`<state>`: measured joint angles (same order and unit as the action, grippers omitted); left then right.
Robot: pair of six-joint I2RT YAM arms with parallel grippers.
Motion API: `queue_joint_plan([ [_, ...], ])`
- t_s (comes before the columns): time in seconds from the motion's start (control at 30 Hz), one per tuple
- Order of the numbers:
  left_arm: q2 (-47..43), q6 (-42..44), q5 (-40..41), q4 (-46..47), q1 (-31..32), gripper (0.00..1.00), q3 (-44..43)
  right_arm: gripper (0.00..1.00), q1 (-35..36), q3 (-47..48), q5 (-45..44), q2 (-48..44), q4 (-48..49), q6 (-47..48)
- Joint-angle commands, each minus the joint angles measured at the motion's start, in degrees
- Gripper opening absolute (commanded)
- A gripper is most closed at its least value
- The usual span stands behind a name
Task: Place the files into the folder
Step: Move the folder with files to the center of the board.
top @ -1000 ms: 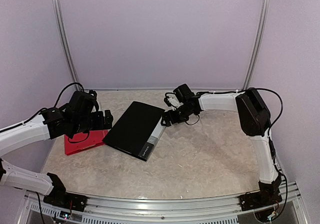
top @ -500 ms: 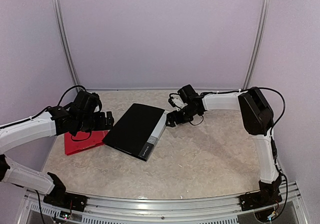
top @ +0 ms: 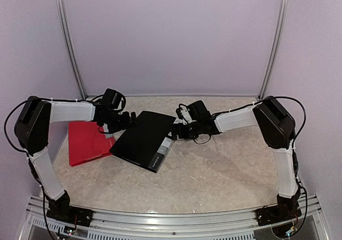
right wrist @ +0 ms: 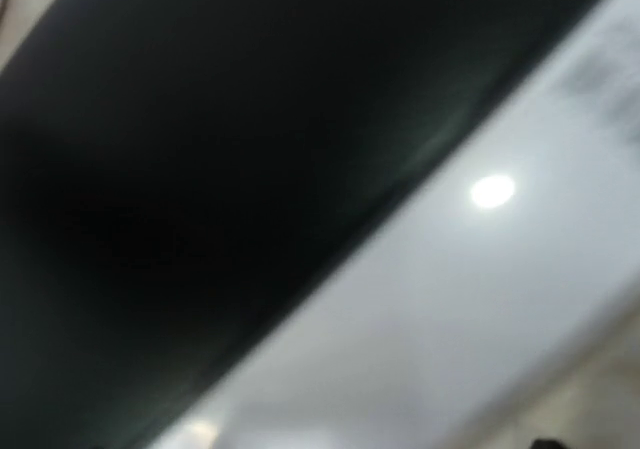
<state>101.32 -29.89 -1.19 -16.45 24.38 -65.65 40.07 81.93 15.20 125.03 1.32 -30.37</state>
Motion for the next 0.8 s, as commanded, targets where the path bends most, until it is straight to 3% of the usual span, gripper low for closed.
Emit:
queue_joint_plan([
  [0.0, 9.01, 1.87, -5.01, 0.50, -1.42, 0.99, -7.32, 0.89, 2.38, -3.08, 0.91, 0.39, 2.77, -5.52],
  [0.23, 13.96, 0.54, -6.41, 0.72, -2.31, 0.99, -7.62, 0.90, 3.52, -9.02, -0.11, -1.88, 8.21, -9.55],
  [0.57, 11.40, -1.85, -6.17, 3.27, -1.97, 0.99, -1.15, 0.90, 3.07, -5.92, -0.19, 0.12, 7.62, -10.22],
  [0.77, 11.12, -3.82, -7.22, 3.10, 1.79, 0.99, 0.39, 0.91, 0.44, -3.67, 0.84, 0.11, 5.66, -8.43],
])
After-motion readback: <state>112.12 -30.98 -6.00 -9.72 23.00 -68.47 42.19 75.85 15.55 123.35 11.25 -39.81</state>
